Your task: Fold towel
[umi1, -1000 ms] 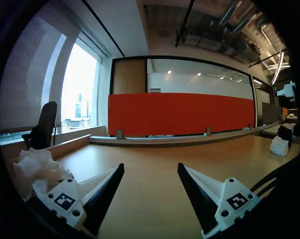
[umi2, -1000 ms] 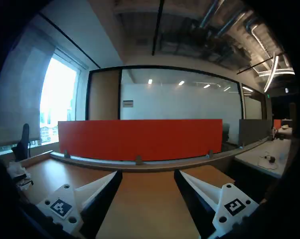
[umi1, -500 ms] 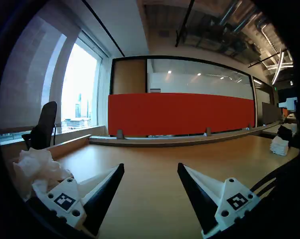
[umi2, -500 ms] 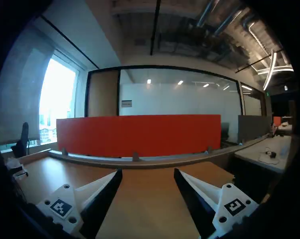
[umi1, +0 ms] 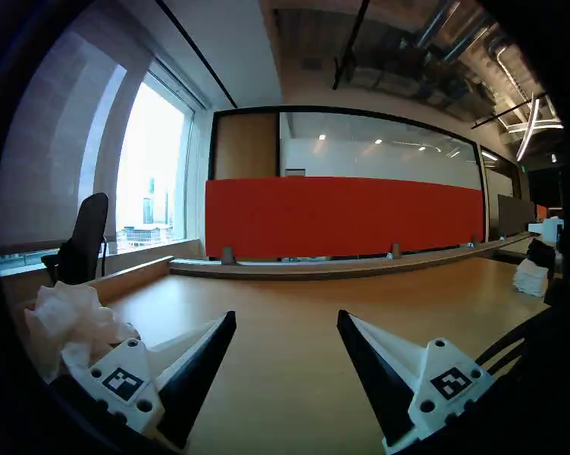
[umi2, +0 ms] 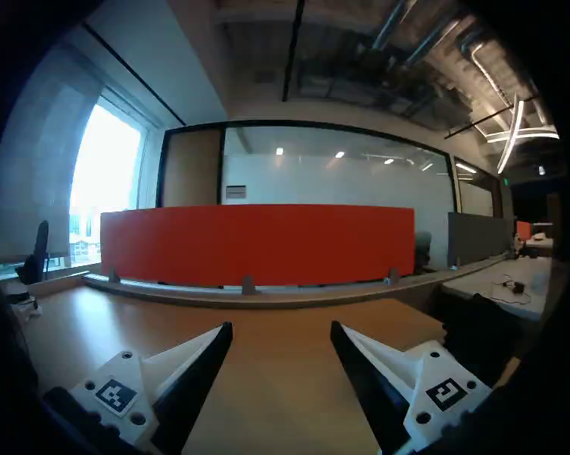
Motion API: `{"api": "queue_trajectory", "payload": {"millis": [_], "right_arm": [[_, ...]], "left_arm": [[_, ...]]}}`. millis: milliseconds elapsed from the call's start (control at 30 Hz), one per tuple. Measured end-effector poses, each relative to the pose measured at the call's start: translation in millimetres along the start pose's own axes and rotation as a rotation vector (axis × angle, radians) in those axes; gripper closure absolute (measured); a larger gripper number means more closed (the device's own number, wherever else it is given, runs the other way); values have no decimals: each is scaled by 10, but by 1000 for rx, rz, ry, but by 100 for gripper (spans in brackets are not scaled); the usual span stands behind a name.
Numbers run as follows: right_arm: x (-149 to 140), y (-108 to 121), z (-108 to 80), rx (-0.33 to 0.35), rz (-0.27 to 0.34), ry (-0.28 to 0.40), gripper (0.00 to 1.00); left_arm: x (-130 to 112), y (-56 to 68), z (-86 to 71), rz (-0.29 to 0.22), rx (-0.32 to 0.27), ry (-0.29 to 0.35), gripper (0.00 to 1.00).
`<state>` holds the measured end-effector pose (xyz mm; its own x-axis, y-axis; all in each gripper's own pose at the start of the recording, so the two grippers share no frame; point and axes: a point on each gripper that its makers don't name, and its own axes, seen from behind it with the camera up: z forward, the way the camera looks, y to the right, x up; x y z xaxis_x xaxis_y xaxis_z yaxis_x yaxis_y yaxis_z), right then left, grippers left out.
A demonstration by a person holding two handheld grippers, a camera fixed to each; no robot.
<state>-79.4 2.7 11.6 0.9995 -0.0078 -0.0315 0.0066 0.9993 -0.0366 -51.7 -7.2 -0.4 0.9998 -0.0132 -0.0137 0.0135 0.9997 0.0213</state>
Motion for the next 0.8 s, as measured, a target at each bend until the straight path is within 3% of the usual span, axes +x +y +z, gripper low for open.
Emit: {"api": "queue_trajectory", "payload": {"millis": [800], "right_arm": [[-574, 49, -24, 33, 45, -23, 0]], "left_arm": [[-2, 1, -2, 0, 0, 0, 1]]}}
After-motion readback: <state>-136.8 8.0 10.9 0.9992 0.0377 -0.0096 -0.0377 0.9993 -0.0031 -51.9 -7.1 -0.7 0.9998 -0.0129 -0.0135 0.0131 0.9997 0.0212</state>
